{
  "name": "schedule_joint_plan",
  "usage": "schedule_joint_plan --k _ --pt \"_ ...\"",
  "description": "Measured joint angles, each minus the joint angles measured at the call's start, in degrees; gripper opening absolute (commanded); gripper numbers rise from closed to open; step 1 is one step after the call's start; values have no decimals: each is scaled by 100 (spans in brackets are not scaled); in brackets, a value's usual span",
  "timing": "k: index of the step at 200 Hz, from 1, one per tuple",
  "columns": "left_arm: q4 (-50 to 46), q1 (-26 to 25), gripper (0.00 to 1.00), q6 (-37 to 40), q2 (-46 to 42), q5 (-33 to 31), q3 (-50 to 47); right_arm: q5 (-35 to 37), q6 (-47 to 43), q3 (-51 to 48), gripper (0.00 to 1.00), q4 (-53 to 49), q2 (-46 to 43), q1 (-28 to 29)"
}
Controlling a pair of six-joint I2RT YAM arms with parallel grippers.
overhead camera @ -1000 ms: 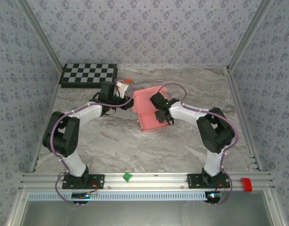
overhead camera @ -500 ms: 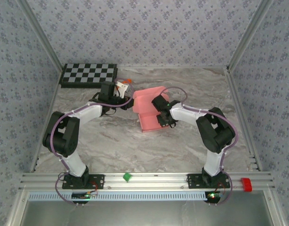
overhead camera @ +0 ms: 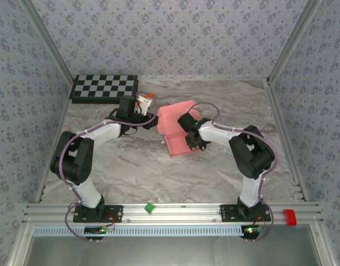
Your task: Fold the paper box
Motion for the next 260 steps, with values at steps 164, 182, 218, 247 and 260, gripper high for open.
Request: schedule_joint_plan --k 164,182,218,247,260 --pt "46 -9 18 -17 96 168 42 293 -4 74 11 -146 103 76" --pt "48 -9 20 -24 160 286 90 291 -4 74 11 -146 103 76" --pt "72 -9 12 -105 391 483 177 286 -4 74 10 -144 103 76" --pt "127 -9 2 -197 448 549 177 291 -4 79 9 -153 103 76" --pt "175 -11 0 -214 448 553 177 306 -4 120 9 -208 122 76"
